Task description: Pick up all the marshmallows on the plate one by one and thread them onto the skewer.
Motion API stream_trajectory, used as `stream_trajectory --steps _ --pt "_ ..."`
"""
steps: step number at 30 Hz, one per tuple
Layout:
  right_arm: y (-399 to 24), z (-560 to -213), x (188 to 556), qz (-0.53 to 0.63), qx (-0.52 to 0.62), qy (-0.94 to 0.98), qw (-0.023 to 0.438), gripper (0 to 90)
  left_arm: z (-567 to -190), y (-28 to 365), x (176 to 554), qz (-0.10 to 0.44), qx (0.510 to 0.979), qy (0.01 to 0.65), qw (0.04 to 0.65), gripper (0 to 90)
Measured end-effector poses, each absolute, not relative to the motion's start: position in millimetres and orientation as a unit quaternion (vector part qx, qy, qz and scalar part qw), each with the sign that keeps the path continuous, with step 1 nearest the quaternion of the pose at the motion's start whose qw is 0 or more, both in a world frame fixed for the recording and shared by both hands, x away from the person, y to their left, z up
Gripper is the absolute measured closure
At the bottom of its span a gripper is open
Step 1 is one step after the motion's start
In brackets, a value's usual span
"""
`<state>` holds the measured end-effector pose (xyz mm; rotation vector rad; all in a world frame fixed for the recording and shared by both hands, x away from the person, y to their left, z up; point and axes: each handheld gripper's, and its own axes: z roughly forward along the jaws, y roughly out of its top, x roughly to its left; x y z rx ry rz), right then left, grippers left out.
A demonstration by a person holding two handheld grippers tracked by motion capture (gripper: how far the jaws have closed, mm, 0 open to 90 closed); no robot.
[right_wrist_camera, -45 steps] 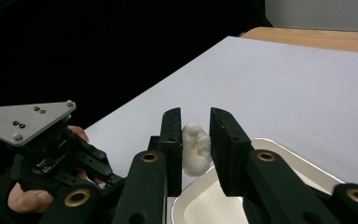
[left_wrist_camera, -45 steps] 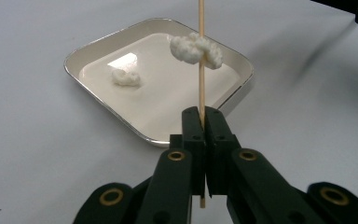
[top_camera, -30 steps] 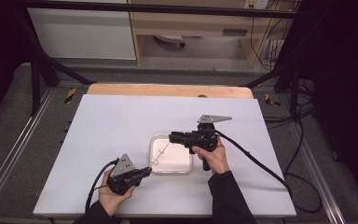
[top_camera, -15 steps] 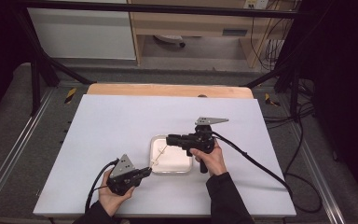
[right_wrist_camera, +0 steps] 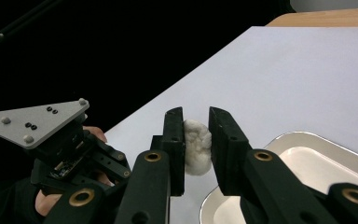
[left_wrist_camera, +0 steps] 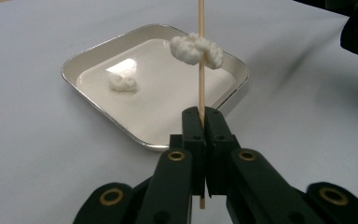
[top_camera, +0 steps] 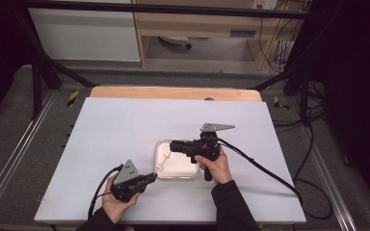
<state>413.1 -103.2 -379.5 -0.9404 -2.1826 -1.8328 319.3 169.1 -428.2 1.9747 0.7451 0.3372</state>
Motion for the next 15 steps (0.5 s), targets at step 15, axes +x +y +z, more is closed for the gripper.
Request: stream_trajectory --steps 15 --pt "-98.4 -384.1 406.9 -0.615 -0.311 -0.721 0.073 78.0 -427.2 168.2 318.0 0.143 0.810 0.306 0.479 88.9"
